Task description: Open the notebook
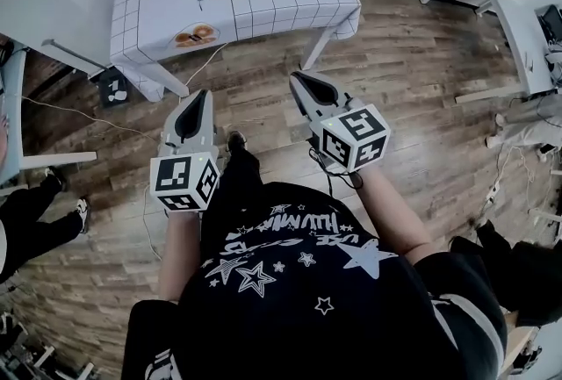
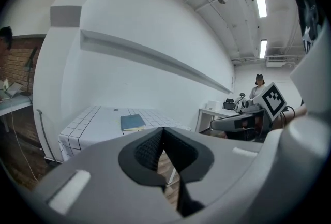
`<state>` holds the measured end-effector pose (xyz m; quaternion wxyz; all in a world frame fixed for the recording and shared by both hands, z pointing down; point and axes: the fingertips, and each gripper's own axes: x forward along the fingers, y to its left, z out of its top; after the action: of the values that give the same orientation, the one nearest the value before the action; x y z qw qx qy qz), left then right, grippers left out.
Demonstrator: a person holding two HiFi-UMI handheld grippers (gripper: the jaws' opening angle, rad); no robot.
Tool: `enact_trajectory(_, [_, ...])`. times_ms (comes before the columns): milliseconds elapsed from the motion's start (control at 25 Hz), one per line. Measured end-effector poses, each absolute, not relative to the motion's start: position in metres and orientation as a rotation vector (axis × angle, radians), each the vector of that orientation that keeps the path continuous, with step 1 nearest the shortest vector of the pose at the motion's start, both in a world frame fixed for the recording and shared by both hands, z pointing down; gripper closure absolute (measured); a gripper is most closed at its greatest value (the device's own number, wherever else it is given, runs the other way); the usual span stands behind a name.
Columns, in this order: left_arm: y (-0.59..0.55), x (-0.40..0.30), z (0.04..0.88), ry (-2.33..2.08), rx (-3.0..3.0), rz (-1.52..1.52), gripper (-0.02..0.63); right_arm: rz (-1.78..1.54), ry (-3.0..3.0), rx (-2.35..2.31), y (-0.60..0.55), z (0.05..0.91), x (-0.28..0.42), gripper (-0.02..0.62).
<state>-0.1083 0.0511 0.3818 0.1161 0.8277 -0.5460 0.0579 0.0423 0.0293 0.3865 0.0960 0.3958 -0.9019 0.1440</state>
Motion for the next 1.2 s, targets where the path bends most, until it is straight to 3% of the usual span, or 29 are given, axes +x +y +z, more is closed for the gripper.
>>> enact_trajectory(680, [-0.099, -0.156, 0.392, -1.411, 2.511, 0.229, 0.597, 0.482, -2.55, 1.331, -0.11, 0.386, -0.007, 0.577])
enact_trajectory(1200, [-0.151, -0.186, 0.421, -1.291, 2.516, 0.263, 0.595, 0.544, -2.437, 1.385, -0.155, 0.401, -0.029, 0.577])
